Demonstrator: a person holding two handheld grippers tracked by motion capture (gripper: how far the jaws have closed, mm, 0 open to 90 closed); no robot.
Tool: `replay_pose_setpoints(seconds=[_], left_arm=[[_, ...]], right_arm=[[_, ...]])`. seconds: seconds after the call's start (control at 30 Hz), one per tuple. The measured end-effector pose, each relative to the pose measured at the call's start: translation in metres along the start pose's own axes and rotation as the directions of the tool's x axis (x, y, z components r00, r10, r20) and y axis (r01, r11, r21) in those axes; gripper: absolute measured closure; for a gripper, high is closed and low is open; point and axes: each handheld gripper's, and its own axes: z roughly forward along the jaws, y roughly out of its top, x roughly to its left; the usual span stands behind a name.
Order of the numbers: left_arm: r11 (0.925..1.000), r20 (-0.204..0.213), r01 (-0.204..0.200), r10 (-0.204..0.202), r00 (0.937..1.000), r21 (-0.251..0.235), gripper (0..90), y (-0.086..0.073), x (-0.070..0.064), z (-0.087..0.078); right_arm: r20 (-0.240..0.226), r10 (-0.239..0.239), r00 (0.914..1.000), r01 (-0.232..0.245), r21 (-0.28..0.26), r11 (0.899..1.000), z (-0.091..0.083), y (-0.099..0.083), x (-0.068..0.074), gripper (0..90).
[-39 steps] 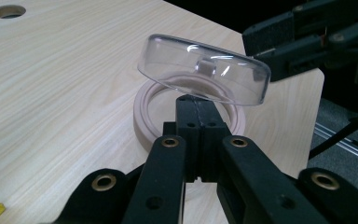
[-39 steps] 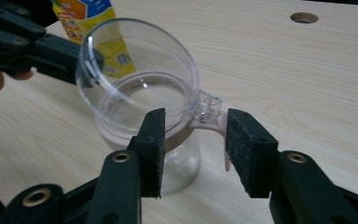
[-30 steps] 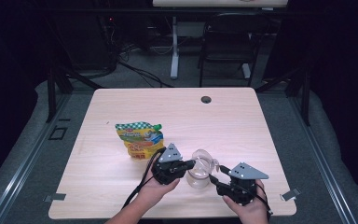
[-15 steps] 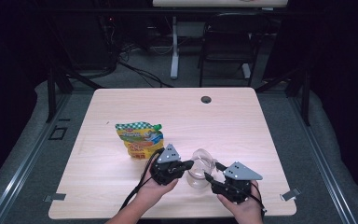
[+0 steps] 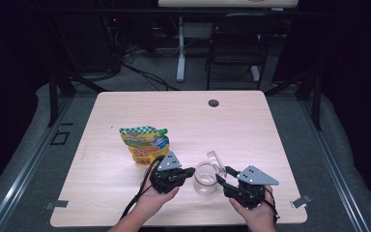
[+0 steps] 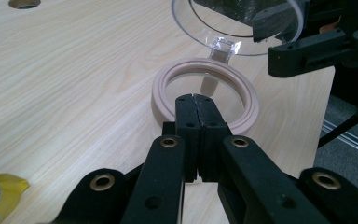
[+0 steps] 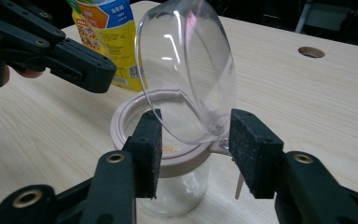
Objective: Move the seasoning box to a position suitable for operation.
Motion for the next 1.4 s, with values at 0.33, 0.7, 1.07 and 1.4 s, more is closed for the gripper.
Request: replay_pose_setpoints(seconds=[0.33, 0.7, 1.07, 1.4], left_arm=[[1.0, -0.046, -0.005, 0.005, 0.9989, -0.001, 86.9, -0.011, 0.01, -0.023], [0.9997, -0.106, 0.025, -0.026, 0.994, -0.005, 85.0, -0.043, 0.028, -0.064], [0.9946, -0.133, 0.093, -0.098, 0.9863, -0.046, 82.7, -0.069, 0.045, -0.087], [0.9955, -0.149, 0.089, -0.093, 0.9845, -0.033, 79.6, -0.073, 0.046, -0.084]], right_arm=[[0.018, 0.011, 0.9998, -0.011, 0.013, 1.0, 0.0, 0.0, -0.004, 61.3], [0.024, 0.071, 0.9971, -0.072, 0.019, 0.997, 0.0, -0.004, -0.013, 65.0], [0.019, 0.172, 0.9849, -0.173, 0.04, 0.984, 0.007, -0.008, -0.02, 67.2], [0.021, 0.186, 0.9822, -0.187, 0.042, 0.981, 0.009, -0.006, -0.024, 72.5]])
